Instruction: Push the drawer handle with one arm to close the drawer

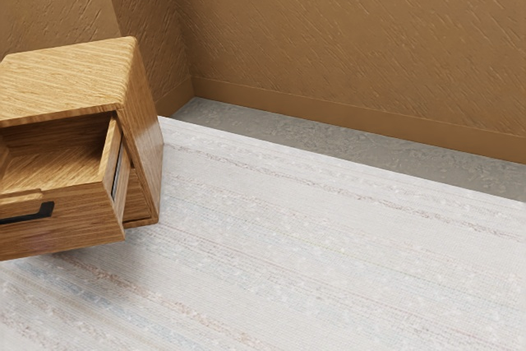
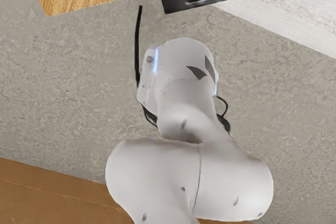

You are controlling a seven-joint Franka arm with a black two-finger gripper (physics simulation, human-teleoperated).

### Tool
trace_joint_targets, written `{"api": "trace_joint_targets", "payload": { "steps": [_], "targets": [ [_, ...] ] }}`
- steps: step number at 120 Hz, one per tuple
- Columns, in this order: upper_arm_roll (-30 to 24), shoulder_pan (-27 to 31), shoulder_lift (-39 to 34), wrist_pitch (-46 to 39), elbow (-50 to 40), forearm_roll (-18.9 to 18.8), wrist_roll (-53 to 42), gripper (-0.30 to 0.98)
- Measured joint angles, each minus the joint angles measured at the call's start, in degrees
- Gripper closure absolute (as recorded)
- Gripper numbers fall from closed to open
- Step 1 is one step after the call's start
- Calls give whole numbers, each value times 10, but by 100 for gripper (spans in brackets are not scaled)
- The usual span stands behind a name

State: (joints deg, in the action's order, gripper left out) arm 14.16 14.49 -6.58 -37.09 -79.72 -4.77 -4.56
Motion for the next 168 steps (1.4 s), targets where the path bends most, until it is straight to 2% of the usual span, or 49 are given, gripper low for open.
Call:
{"api": "trace_joint_targets", "payload": {
  "steps": [7, 19, 30, 44, 49, 65, 73, 94, 111, 133, 168],
  "targets": [
    [7, 48, -4, -92, -40, -9, -15, 0],
    [-18, 44, -31, -199, 7, -18, -39, 0],
    [-83, 33, -35, -261, 31, -23, -56, 0],
    [-130, 32, -39, -308, 32, -27, -73, 0],
    [-148, 33, -49, -319, 27, -28, -78, 0],
    [-192, 33, -160, -343, -94, -25, -79, 2],
    [-199, 33, -189, -350, -147, -23, -73, 12],
    [-204, 33, -237, -361, -259, -17, -41, 50],
    [-209, 34, -278, -366, -342, -2, -3, 66],
    [-209, 34, -303, -391, -422, 12, 57, 74],
    [-194, 47, -311, -413, -485, 20, 162, 78]
  ]
}}
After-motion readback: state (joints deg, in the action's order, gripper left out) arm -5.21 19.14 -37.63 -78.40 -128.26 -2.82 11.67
